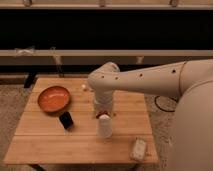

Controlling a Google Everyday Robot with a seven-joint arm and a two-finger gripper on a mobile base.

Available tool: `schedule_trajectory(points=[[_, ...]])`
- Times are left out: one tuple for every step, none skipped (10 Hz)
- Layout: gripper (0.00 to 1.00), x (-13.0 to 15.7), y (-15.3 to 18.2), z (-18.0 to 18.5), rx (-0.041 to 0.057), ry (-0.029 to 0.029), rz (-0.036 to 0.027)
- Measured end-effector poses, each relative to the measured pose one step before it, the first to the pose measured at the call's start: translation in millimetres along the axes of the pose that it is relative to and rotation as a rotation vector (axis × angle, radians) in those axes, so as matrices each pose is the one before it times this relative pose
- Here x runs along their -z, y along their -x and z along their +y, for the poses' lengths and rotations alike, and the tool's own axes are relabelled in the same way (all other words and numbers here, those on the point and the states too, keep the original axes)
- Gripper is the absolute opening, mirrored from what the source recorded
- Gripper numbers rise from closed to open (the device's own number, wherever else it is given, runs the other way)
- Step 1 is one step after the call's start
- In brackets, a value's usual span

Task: Place the ceramic cup over the eraser

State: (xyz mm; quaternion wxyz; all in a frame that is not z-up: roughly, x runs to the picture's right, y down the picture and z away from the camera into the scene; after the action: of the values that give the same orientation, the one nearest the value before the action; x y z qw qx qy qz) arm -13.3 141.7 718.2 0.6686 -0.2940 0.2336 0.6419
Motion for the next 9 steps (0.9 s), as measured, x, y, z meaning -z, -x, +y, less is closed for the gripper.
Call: schedule_trajectory(points=[[0.65, -3.99, -3.1, -0.68, -0.00884, 0.00992, 0.00978], [0.65, -3.83, -2.4, 0.42, -0.00408, 0.00599, 0.00836], [0.65, -5.4, -3.16, 1.81, -0.00327, 0.00346, 0.01045], [0.65, -4.36, -2.34, 1.41, -0.00391, 0.0014, 0.00659], [0.65, -3.14, -1.75, -1.42, -0.00857, -0.00107, 0.00276], [0.65, -3.46, -1.6, -1.21, -0.00944, -0.00248, 0.00207], [0.65, -2.84, -1.45, -0.67, -0.00665, -0.00564, 0.0017], [0.65, -0.49, -0.38, 0.28, -0.00278, -0.00346, -0.00198], [0.65, -0.05, 0.56, -4.03, -0.01182, -0.00491, -0.00477]])
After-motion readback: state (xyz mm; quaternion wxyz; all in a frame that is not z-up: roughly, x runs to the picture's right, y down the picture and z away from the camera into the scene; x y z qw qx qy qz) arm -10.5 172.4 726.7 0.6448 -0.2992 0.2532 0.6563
